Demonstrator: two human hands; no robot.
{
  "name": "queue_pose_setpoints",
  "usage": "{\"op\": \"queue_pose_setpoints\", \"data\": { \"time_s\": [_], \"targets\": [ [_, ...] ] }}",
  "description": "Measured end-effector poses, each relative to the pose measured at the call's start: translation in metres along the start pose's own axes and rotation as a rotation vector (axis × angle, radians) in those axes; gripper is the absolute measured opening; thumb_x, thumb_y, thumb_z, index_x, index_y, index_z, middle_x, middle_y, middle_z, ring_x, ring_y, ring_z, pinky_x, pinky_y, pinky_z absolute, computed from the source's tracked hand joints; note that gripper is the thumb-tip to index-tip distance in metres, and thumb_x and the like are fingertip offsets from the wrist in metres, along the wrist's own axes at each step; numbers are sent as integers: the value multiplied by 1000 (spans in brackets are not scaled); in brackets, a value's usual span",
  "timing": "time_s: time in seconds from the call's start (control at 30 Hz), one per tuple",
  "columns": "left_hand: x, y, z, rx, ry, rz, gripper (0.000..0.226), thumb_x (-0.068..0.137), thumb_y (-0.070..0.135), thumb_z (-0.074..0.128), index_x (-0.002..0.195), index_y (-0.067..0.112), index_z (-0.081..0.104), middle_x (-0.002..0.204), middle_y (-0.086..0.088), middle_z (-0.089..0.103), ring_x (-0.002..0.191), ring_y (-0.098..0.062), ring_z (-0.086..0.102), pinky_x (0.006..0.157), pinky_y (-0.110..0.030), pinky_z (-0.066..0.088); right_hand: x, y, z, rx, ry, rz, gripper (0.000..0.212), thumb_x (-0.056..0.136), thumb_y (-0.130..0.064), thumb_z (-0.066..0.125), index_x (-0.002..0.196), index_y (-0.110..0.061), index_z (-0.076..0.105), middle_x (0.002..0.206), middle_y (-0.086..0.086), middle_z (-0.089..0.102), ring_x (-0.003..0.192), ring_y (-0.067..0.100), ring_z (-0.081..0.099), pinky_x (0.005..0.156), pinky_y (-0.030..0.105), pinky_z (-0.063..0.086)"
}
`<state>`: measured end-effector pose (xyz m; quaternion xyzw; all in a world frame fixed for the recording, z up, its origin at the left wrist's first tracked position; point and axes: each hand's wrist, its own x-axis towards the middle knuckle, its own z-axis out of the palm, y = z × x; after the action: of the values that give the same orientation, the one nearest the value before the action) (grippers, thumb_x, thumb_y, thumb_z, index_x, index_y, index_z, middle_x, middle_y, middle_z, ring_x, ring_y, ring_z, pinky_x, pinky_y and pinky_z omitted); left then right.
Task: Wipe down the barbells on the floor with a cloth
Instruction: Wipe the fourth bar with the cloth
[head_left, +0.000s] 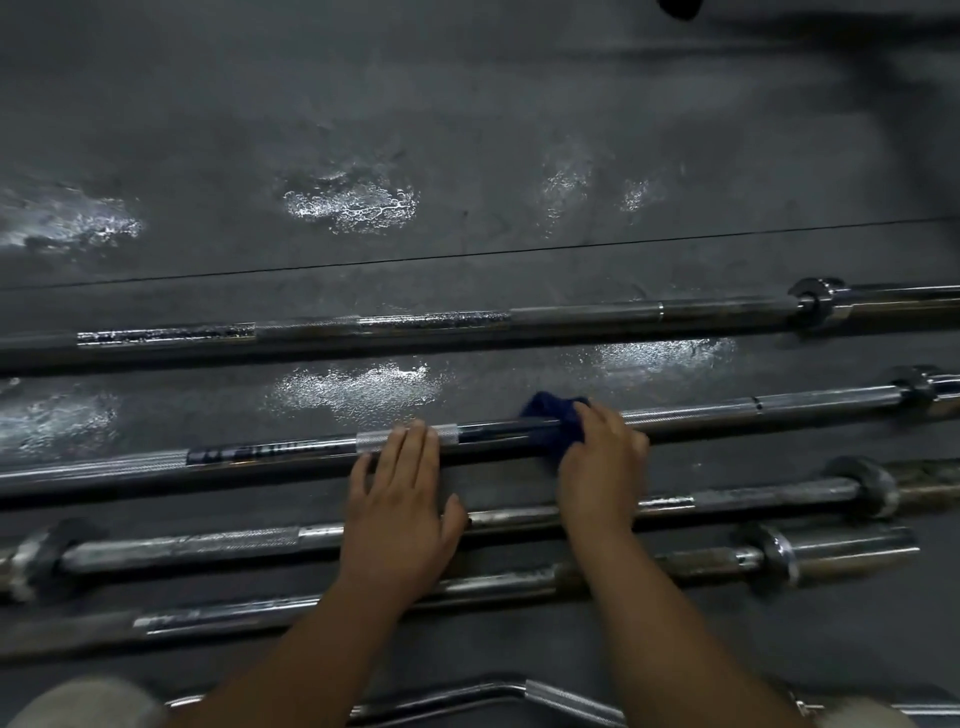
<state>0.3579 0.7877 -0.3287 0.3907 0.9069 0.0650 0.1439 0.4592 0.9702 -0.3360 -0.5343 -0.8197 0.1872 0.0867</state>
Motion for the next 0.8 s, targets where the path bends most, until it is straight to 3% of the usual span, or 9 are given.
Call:
{"op": "queue_pose_setpoints", "data": {
  "time_s": [0.03, 0.07, 0.13, 0.2, 0.33, 0.47, 0.67, 0.8],
  "targets": [
    [0, 2, 1, -7, -7, -12, 74, 86, 48, 36, 149, 11, 42, 159, -7, 34, 148, -22, 28, 115, -51, 26, -10, -14, 2, -2, -2, 38, 52, 77, 2, 53, 125, -14, 65, 133, 4, 61, 99, 33, 51, 88, 36, 44],
    [0, 3, 1, -11, -16, -18, 74, 85, 47, 36, 149, 10, 42, 159, -8, 34, 148, -23, 29, 114, -51, 27, -23, -39, 8, -2, -65, -43, 51, 79, 2, 55, 126, -15, 63, 134, 3, 59, 99, 33, 51, 87, 35, 44],
    [-2, 1, 2, 0, -19, 1, 72, 86, 44, 36, 148, 8, 44, 159, -8, 35, 147, -24, 31, 112, -51, 29, -49, -76, 22, 0, -259, -374, 45, 87, -5, 52, 129, -20, 58, 140, -2, 53, 105, 31, 49, 88, 36, 45],
    [0, -4, -1, 14, -3, 19, 70, 85, 42, 37, 145, 9, 48, 156, -7, 40, 144, -22, 38, 111, -53, 34, -39, -71, 19, -8, -329, -488, 49, 89, -6, 48, 133, -24, 54, 144, -5, 49, 111, 30, 49, 94, 37, 44],
    [4, -1, -8, 3, -2, -2, 71, 78, 40, 37, 142, 12, 52, 152, -5, 46, 140, -22, 43, 111, -52, 35, -9, -11, -3, -7, -172, -4, 62, 87, 1, 48, 144, -24, 47, 153, -7, 39, 117, 26, 42, 98, 28, 35],
    [1, 4, -1, -5, -22, -14, 76, 79, 42, 36, 148, 9, 44, 157, -8, 37, 146, -25, 32, 115, -51, 29, -16, -28, -5, -49, -367, -300, 66, 90, -2, 48, 150, -25, 36, 159, -6, 28, 126, 27, 37, 108, 31, 34],
    [0, -4, 7, 12, -31, 51, 79, 87, 46, 31, 156, 10, 26, 165, -8, 18, 152, -24, 14, 120, -51, 21, -10, 12, -14, -98, -202, -99, 76, 87, 9, 43, 154, -23, 28, 163, -5, 19, 119, 26, 41, 101, 31, 37],
    [11, -4, 9, 4, -53, 36, 85, 87, 56, 20, 159, 13, 6, 167, -7, -2, 153, -21, -8, 123, -46, 0, 21, 8, -4, 9, -220, -143, 66, 84, 6, 45, 145, -18, 45, 152, 2, 40, 124, 32, 44, 106, 33, 34]
  ]
}}
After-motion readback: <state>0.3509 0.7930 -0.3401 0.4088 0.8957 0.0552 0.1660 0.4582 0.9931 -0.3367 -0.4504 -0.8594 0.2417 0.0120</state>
